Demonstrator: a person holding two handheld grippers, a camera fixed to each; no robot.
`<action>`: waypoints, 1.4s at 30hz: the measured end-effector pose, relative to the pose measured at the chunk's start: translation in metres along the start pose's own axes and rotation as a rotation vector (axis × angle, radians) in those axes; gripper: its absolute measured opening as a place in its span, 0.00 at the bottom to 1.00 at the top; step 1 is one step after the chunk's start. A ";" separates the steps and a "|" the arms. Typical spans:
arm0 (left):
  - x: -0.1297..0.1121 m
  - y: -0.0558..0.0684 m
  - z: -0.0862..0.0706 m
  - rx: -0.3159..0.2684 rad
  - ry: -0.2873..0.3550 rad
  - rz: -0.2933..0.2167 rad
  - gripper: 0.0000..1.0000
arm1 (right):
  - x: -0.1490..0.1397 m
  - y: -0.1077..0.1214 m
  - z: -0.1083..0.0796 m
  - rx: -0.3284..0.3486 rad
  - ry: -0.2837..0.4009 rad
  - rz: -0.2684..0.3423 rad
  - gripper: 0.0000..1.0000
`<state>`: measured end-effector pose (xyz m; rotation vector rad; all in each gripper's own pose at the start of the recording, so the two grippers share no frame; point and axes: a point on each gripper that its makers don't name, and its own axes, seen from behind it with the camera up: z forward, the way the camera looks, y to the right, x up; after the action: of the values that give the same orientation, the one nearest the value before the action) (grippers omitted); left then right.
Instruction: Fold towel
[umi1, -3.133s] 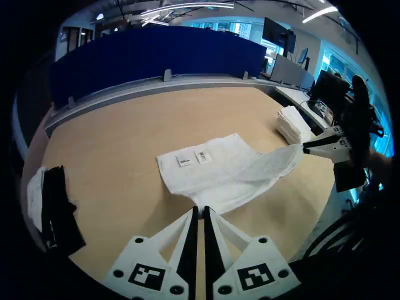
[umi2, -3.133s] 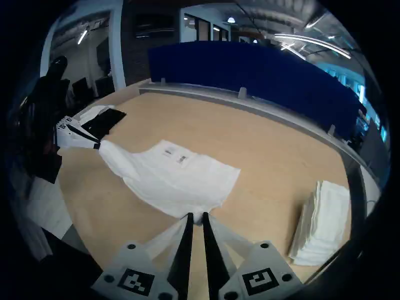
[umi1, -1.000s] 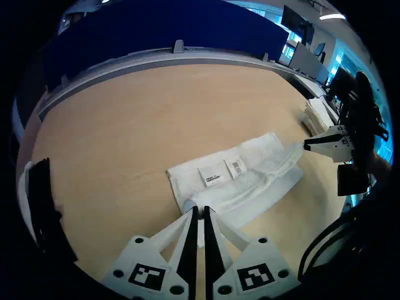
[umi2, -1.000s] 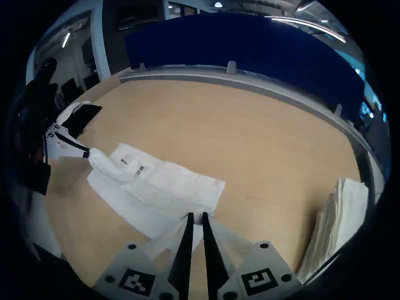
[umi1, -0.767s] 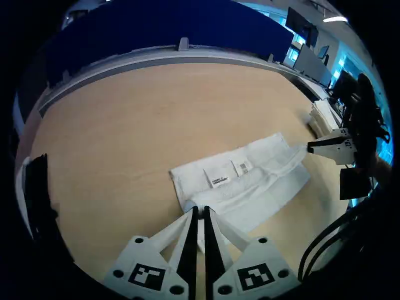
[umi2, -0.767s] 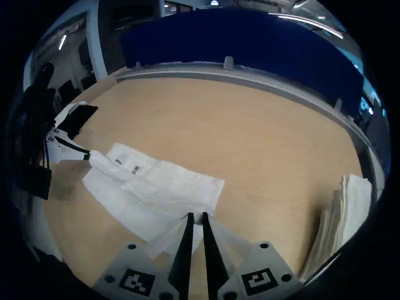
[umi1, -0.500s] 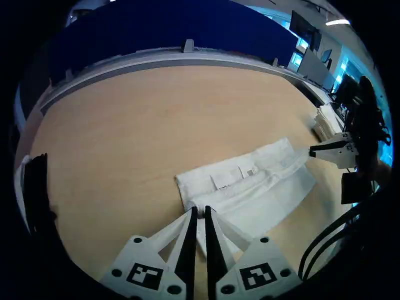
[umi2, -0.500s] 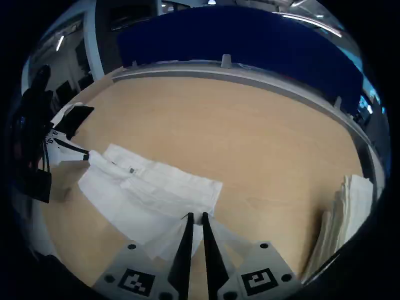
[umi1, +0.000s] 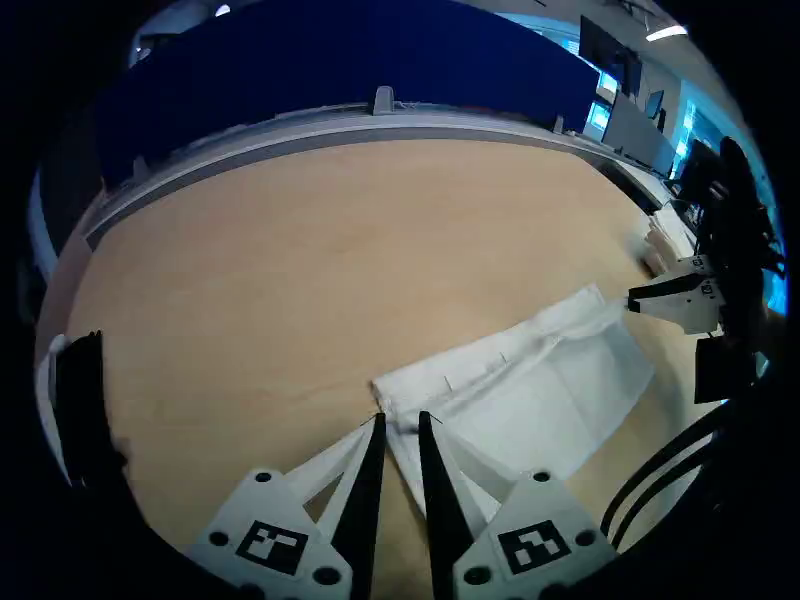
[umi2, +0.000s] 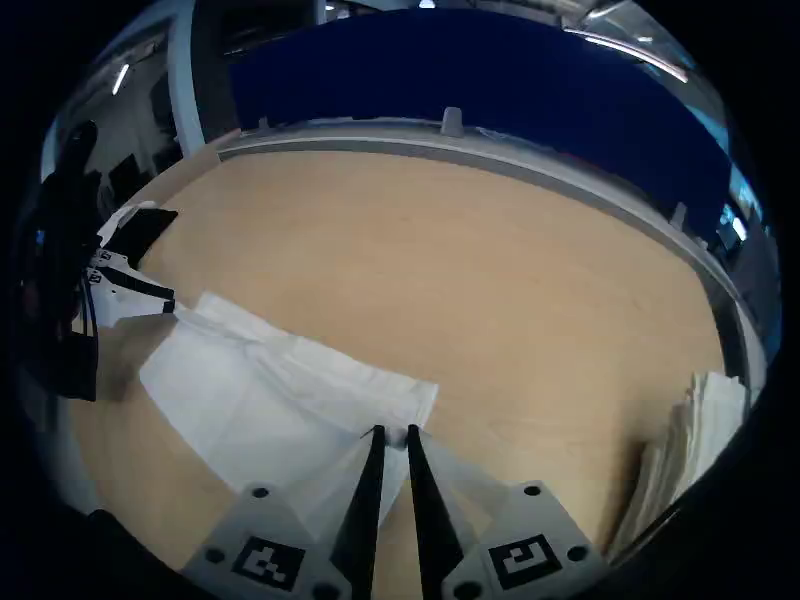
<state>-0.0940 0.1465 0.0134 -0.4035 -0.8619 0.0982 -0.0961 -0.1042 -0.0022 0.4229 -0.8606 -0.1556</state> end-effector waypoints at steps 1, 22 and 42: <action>0.002 -0.001 0.000 0.003 0.004 0.000 0.24 | 0.001 0.001 0.000 -0.003 0.002 0.003 0.20; 0.005 -0.006 -0.007 0.004 0.017 0.004 0.89 | 0.016 0.009 -0.007 -0.029 0.044 0.038 0.82; -0.031 -0.010 -0.046 0.047 0.017 -0.040 0.89 | -0.023 -0.008 -0.044 -0.037 0.039 0.053 0.83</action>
<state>-0.0796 0.1159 -0.0319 -0.3427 -0.8493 0.0776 -0.0775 -0.0917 -0.0472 0.3671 -0.8282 -0.1140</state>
